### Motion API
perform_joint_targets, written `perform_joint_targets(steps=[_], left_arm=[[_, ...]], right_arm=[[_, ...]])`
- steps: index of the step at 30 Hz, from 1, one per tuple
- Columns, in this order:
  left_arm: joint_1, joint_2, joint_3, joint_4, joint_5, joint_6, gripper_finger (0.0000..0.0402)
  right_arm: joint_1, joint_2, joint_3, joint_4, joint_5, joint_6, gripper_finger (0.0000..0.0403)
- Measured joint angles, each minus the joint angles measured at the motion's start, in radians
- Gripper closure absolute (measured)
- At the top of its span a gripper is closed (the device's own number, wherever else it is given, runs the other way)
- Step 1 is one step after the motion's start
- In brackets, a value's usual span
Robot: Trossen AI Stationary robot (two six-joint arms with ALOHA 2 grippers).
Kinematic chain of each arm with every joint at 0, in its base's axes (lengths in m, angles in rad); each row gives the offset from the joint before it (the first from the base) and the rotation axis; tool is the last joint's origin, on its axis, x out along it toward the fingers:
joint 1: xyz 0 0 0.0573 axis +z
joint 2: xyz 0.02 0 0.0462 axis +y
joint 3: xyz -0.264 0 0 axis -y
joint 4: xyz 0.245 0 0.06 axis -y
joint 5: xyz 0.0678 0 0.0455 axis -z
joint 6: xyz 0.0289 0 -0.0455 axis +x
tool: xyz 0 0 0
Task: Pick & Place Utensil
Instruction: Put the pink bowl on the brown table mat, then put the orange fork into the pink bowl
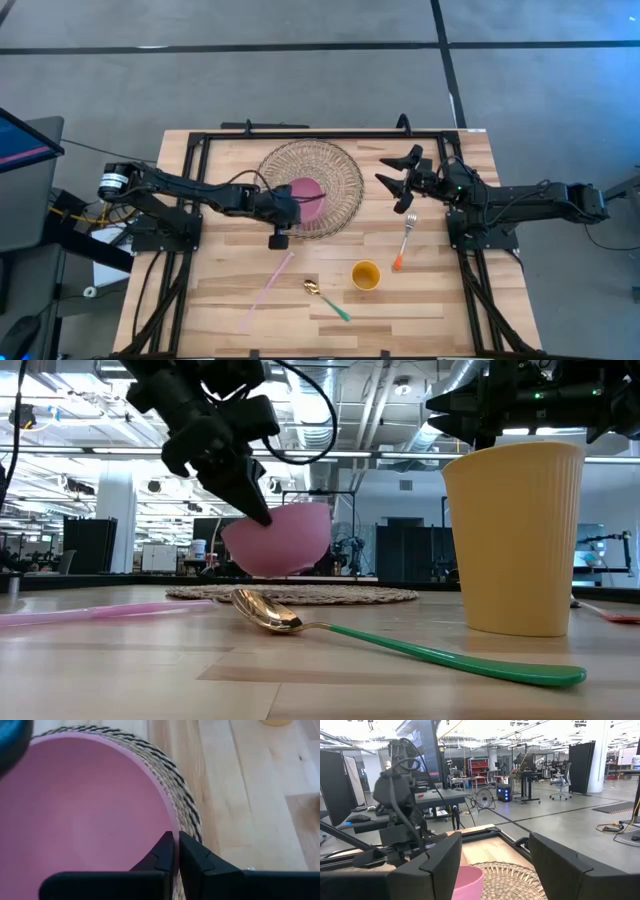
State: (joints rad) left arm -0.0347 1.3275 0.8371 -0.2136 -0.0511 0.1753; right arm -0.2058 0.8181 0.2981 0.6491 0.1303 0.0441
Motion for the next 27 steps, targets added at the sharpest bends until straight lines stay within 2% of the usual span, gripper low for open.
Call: perform_joint_targets(steps=[7,15,27], left_arm=[[0.009,0.067,0.000,0.006,0.030,0.004,0.0370],[0.008,0.070,0.000,0.074,0.029,0.004,0.0363],[0.007,0.069,0.000,0.113,0.029,0.029,0.0309]], right_arm=[[0.000,0.000,0.000,0.002,0.000,0.000,0.0178],[0.000,0.000,0.000,0.002,0.001,0.000,0.0178],[0.000,0.000,0.000,0.002,0.001,0.000,0.0178]])
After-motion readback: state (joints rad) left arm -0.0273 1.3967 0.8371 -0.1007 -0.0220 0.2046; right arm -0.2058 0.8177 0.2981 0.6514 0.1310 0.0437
